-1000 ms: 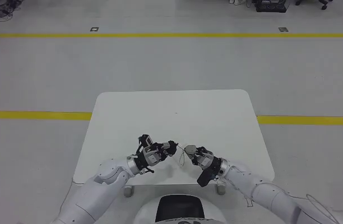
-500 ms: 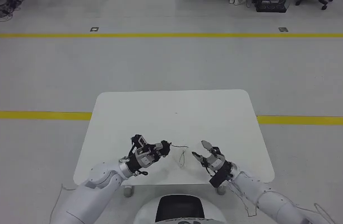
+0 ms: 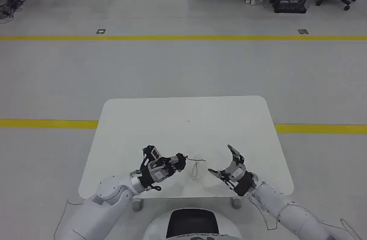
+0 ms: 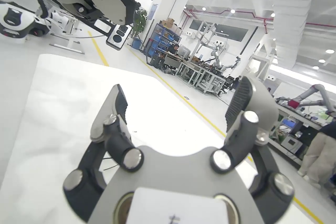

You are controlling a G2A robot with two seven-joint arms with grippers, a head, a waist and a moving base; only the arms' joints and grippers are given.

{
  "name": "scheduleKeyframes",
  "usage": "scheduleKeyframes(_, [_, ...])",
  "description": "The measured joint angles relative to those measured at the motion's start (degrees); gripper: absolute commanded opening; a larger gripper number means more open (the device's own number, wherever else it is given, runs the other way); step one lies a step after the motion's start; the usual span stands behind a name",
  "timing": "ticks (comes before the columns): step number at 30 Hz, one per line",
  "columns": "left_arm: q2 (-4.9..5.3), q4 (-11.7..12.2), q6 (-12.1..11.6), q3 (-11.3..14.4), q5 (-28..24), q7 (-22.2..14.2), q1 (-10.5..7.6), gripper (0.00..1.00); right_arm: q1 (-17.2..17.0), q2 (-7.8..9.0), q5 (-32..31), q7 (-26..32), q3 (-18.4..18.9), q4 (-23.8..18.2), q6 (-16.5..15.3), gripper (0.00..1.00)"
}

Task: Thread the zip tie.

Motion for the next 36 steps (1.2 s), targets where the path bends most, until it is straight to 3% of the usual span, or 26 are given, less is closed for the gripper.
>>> scheduleKeyframes(10, [0.47, -4.52, 1.10, -1.12, 0.36, 1.04, 2.10, 0.00, -3.20, 2.18, 5.93, -1.71, 5.69, -1.81, -19.76, 1.00])
scheduleKeyframes(15, [0.70, -5.68, 2.31, -2.26, 0.09, 2.31, 2.58, 0.00, -4.12, 2.84, 13.22, 0.75, 3.84, -3.25, -19.68, 1.00])
scheduleKeyframes(22, [0.62, -5.64, 2.69, -2.00, -0.52, 2.68, 2.44, 0.00, -4.08, 2.82, 11.88, 0.35, 3.90, -3.21, -19.70, 1.00])
scheduleKeyframes(25, [0.46, -4.92, 5.38, -1.91, -5.47, 1.18, 1.59, 0.00, -4.08, 2.82, 11.89, 0.35, 3.90, -3.21, -19.70, 1.00])
scheduleKeyframes(31, [0.71, -2.84, 10.55, -4.19, -12.95, -4.12, -0.21, 0.00, -4.08, 2.82, 11.89, 0.35, 3.90, -3.21, -19.70, 1.00])
scheduleKeyframes(36, [0.80, -2.68, 11.19, -4.74, -13.71, -4.86, -0.30, 0.00, -4.08, 2.82, 11.89, 0.35, 3.90, -3.21, -19.70, 1.00])
